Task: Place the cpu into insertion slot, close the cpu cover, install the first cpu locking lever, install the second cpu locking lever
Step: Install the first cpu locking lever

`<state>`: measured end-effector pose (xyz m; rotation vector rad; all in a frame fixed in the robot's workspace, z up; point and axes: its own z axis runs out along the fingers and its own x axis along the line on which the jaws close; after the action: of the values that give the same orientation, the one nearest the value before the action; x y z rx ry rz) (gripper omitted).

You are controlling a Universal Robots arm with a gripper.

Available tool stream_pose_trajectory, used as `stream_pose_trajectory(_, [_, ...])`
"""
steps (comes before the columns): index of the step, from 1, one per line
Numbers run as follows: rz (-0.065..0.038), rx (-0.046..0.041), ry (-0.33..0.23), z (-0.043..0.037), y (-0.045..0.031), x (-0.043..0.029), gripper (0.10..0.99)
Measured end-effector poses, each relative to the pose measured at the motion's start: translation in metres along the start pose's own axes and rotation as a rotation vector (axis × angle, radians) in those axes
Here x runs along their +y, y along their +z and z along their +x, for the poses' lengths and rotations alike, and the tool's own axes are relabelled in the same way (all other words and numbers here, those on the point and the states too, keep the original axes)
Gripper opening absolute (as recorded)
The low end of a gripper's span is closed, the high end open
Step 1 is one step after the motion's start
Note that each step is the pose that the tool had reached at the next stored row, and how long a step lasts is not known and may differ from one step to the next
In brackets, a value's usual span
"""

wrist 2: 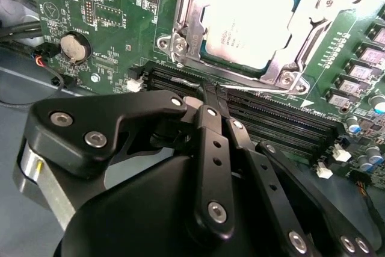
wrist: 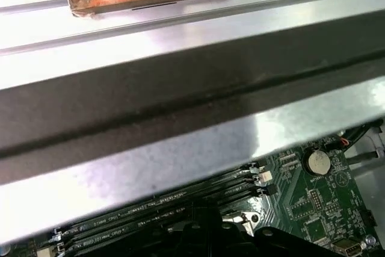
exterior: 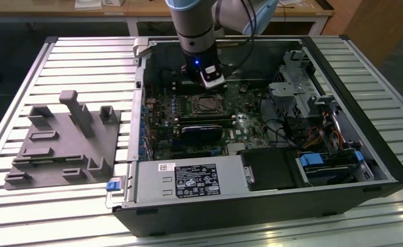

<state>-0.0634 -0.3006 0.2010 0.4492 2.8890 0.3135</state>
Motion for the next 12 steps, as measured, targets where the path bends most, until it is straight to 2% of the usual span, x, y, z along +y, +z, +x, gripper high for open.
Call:
stream_pose_trajectory(4, [0.002, -0.0066, -0.001, 0.0002, 0.0011, -0.0003, 0.106])
stream_pose_trajectory(10, [0.002, -0.0082, 0.001, 0.0003, 0.0014, -0.0004, 0.106])
stream_pose_trajectory(12, [0.005, -0.0135, 0.022, 0.0004, 0.0018, -0.0004, 0.106])
